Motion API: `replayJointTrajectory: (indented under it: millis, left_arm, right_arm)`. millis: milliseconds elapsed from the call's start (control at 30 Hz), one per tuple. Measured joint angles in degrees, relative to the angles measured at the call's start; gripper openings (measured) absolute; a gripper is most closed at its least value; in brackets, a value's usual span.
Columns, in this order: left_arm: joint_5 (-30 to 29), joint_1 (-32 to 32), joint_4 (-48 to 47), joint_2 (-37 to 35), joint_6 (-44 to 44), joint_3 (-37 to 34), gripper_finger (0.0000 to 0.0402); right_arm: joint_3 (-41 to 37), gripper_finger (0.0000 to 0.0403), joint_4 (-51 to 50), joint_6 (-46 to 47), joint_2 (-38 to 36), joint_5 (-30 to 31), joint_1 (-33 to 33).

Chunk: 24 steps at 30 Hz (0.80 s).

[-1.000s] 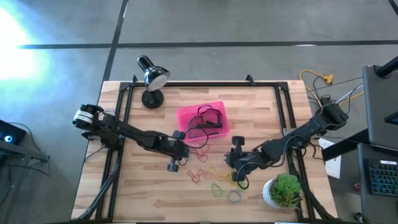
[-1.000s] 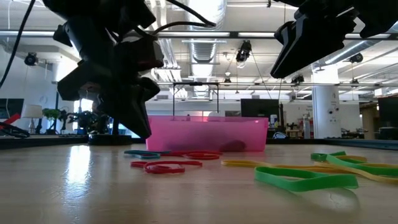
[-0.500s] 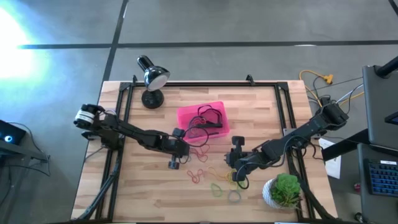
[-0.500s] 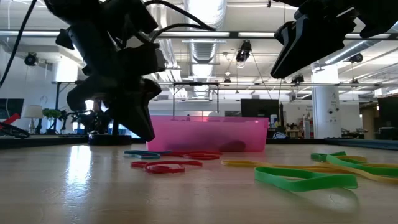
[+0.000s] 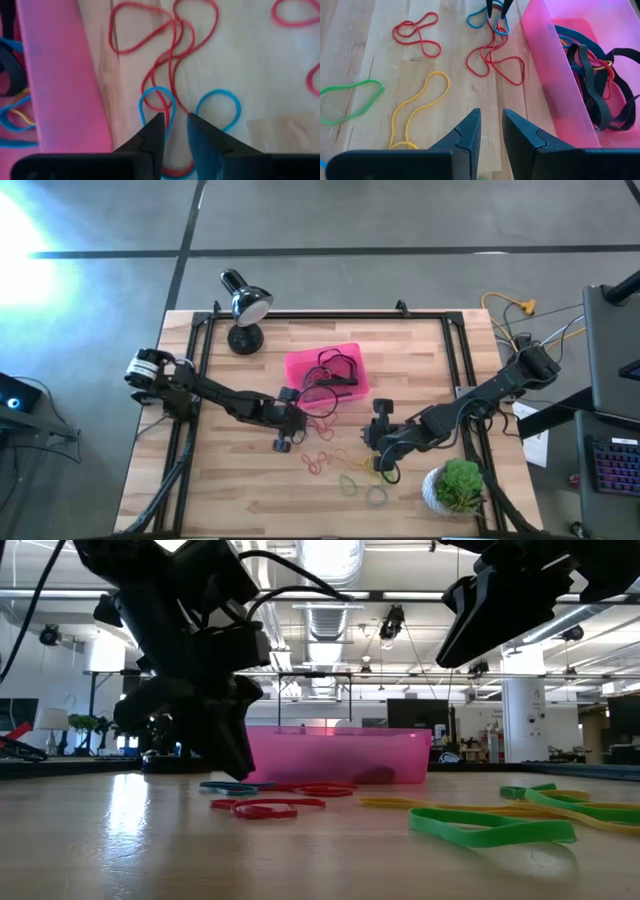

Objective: Pick and place rubber bands into bin
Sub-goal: Put the blue rubber band into the red bin

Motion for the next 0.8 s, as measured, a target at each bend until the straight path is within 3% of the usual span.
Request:
replayJointTrajectory:
  millis: [467,800]
  left_arm:
    - [1.0,1.2,2.3,4.0,-0.3,0.4,0.0080]
    - [11.4,3.7,2.3,4.8,-3.9,0.4,0.0079]
  right_arm:
    - [-0.5,0.0068,0.1,0.2,0.0,0.0,0.0]
    - [-0.5,0.0068,0.2,0.4,0.0,0.0,0.0]
